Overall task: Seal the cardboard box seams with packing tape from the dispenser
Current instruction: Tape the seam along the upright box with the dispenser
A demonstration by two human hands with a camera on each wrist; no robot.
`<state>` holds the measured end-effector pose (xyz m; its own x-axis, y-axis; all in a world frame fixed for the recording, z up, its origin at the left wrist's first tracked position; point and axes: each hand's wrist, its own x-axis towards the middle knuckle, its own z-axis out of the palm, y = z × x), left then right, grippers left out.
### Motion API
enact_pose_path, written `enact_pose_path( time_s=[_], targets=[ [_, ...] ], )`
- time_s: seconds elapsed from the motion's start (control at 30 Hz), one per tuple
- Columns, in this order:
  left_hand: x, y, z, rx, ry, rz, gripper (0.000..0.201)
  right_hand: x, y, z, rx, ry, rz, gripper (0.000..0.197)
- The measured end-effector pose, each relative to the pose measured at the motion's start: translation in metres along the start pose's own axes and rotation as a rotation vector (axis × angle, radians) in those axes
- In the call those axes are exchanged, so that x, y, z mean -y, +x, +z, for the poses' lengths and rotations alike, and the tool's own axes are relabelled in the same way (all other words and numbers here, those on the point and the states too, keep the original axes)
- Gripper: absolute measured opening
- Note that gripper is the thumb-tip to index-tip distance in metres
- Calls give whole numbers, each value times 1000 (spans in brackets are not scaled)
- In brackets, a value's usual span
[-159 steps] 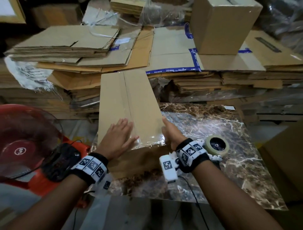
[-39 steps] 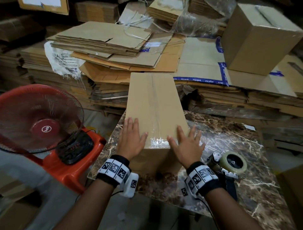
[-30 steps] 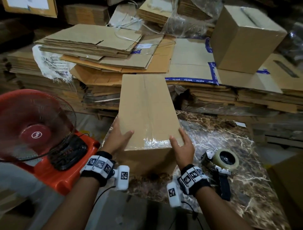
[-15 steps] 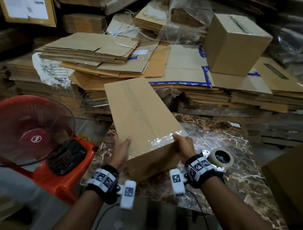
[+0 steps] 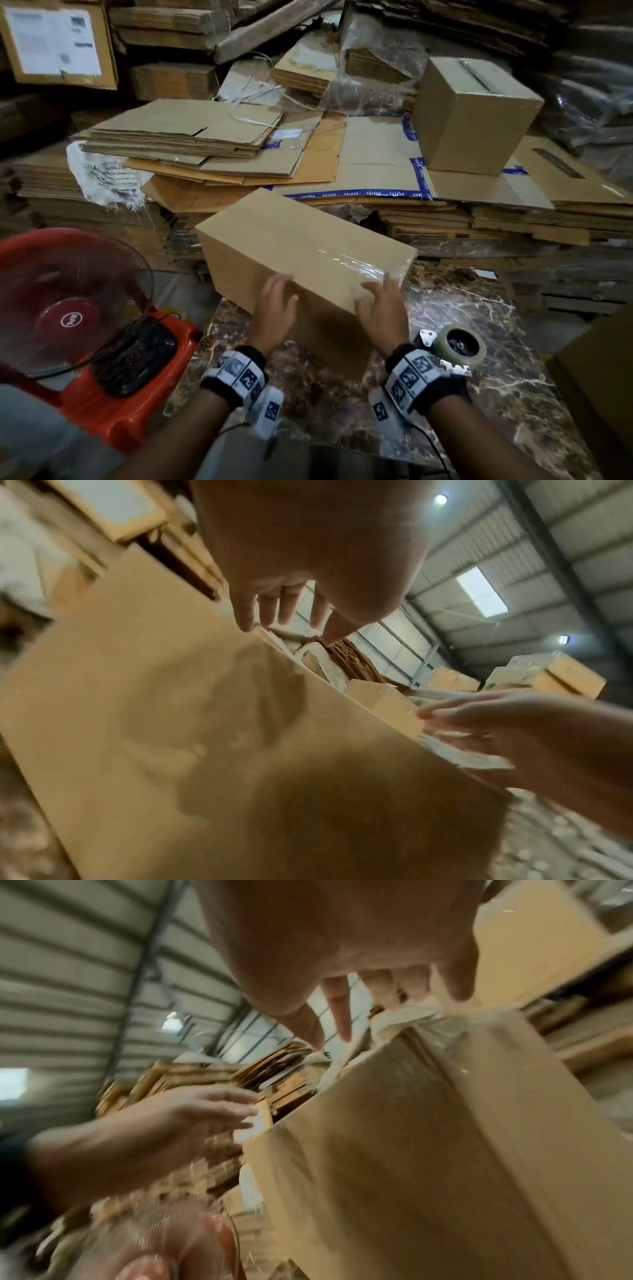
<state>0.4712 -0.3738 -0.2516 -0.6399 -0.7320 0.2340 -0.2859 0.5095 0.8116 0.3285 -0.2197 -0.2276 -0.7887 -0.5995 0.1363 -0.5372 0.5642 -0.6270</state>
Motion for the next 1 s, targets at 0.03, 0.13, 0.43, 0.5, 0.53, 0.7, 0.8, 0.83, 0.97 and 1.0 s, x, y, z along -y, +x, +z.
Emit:
enact_pose_path(
  time_s=[0.03, 0.13, 0.43, 0.5, 0.53, 0.7, 0.8, 0.83, 0.97, 1.0],
  targets=[
    [6, 16, -7, -23, 118, 23, 47, 10, -6, -1, 72, -81, -92, 41],
    [23, 59, -25, 104, 395, -44, 71, 25, -15, 7, 276, -291, -225, 47],
    [24, 40, -23, 246, 842, 50, 69, 2, -1, -1, 206, -414, -277, 55],
    [20, 25, -27, 223, 884, 131, 59, -1, 12, -10, 246, -437, -232, 52],
    [17, 17, -29, 219, 882, 178, 55, -2, 19, -14, 261, -455, -208, 51],
    [12, 5, -54, 190, 550, 269, 47, -2, 43, -22, 222, -559, -59, 37],
    [38, 30, -91, -56, 598, 85, 44, 1, 39, -15, 53, -590, 84, 32],
    [53, 40, -104, -111, 597, -28, 45, 2, 36, -11, 18, -558, 108, 32],
    [102, 56, -131, -86, 153, -428, 48, 8, 29, 8, 52, -232, 137, 31],
    [105, 53, -130, -98, 60, -458, 47, 11, 29, 11, 45, -185, 132, 30]
  ],
)
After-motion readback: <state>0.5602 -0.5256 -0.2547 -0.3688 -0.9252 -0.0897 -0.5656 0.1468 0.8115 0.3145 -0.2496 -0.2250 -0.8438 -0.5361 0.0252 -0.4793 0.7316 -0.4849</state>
